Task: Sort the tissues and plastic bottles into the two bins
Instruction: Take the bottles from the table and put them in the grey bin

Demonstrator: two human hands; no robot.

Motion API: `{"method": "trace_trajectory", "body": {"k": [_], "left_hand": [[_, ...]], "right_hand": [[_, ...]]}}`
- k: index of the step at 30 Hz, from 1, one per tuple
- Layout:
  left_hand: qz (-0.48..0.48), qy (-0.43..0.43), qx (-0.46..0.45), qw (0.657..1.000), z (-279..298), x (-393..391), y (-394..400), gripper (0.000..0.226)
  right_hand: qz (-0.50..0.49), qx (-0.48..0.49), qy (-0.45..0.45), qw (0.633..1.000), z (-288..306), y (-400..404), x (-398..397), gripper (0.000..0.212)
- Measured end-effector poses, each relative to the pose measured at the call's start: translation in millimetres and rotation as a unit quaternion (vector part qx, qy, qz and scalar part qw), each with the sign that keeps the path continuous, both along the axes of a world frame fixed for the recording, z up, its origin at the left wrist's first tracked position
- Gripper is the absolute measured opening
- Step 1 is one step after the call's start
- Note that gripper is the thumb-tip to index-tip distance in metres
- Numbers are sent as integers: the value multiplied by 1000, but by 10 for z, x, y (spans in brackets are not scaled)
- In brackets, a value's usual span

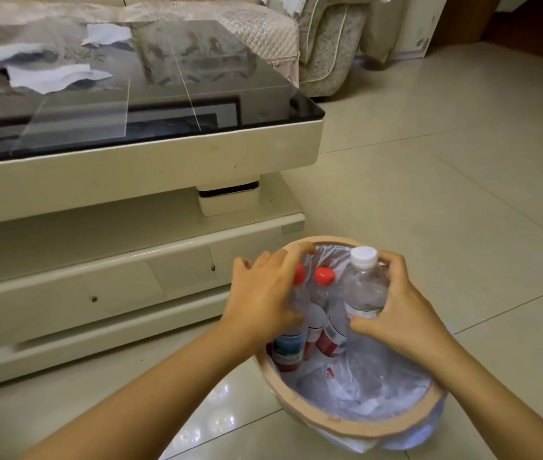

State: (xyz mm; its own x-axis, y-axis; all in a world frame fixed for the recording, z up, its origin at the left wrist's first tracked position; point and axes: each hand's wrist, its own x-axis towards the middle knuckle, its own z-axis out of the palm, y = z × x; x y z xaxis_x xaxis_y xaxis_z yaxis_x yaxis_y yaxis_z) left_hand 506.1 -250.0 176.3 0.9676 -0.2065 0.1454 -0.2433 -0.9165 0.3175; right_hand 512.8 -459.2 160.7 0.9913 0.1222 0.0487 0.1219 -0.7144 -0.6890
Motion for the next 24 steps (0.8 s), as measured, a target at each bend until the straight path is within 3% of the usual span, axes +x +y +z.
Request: {"method": "trace_trajectory", "body": {"k": [4,7,14,17,22,24], "left_hand": [[-43,2,151,988,-97,29,-3,56],[-50,18,200,978,-170,75,-13,40],[-55,16,204,977,-271,107,-21,37],[-59,6,171,984,-269,101,-16,45],[-56,3,123,991,-164,58,43,47],[-49,0,91,995,-93,37,93,46]], "right_hand": [[53,-11,14,998,105,-75,17,82],[52,-79,12,995,98,-119,3,75],[90,-174,18,980,33,-162,-2,69],[94,-187,12,978,11,-183,-19,60],[107,-299,-17,948,40,-135,-71,40],[103,-291,-42,950,90,-83,-83,36]]}}
